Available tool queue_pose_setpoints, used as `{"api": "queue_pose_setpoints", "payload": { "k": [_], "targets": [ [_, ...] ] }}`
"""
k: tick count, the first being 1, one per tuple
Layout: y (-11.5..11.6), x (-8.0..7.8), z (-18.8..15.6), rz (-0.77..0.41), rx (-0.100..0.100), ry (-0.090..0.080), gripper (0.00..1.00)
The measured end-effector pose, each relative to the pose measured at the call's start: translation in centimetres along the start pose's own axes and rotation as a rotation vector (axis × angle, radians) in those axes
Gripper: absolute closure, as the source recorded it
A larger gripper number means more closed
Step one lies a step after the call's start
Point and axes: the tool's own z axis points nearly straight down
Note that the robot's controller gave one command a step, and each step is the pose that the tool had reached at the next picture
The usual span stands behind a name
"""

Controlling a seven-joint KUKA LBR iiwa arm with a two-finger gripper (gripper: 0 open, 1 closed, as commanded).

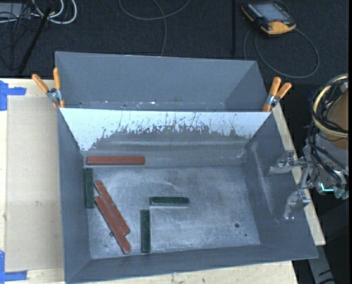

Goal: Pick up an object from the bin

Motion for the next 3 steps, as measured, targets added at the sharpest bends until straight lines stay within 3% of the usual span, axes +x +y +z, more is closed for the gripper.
{"api": "queue_pose_setpoints", "payload": {
  "k": [1,2,3],
  "targets": [
    [0.1,-0.2,-0.3,-0.003,0.002,-0.007,0.0],
    [5.4,-5.1,5.1,0.072,0.002,-0.014,0.0],
    [9.7,-4.7,10.5,-0.052,0.001,-0.008,0.0]
  ]
}}
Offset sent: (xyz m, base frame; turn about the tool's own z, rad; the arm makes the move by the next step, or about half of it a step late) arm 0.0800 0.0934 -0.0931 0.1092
